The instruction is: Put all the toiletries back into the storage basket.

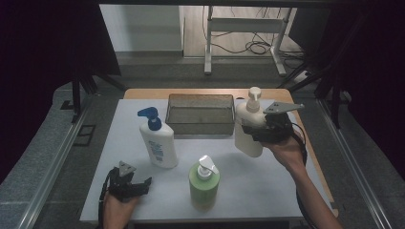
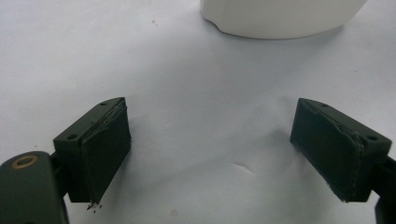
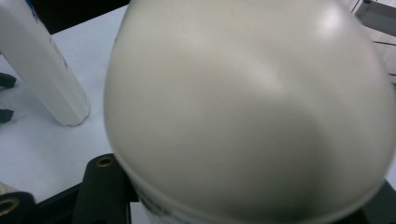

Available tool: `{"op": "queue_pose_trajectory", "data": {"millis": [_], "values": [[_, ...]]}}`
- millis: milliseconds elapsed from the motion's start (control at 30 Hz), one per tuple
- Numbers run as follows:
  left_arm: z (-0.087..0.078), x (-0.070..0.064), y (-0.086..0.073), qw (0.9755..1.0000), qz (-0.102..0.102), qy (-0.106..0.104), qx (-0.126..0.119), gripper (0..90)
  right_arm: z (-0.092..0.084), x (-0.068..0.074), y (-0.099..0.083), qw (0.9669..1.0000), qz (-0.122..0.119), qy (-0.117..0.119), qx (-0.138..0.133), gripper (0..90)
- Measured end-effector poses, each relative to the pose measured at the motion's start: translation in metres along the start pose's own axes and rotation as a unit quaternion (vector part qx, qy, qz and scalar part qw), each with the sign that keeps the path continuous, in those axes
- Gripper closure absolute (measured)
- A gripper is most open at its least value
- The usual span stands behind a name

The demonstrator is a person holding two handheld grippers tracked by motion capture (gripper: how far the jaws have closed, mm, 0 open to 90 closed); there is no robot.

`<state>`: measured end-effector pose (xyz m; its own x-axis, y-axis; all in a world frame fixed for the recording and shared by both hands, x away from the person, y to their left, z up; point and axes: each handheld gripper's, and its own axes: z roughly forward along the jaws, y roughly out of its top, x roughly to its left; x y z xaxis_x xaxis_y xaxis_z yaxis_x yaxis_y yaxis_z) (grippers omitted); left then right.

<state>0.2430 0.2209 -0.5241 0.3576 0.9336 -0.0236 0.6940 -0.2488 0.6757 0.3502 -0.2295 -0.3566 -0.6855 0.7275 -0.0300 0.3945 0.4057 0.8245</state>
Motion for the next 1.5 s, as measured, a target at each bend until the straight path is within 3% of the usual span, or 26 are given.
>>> {"op": "queue_pose_trajectory", "data": {"millis": [633, 1500], "values": [[0.000, 0.000, 0.000, 1.0000, -0.002, 0.000, -0.002, 11.5, 0.022, 0.014, 0.036, 0.9998, -0.004, 0.010, -0.014, 39.2], [0.000, 0.000, 0.000, 1.0000, -0.003, 0.000, -0.003, 11.5, 0.061, 0.032, 0.079, 0.9993, -0.015, 0.001, -0.034, 39.2]]}}
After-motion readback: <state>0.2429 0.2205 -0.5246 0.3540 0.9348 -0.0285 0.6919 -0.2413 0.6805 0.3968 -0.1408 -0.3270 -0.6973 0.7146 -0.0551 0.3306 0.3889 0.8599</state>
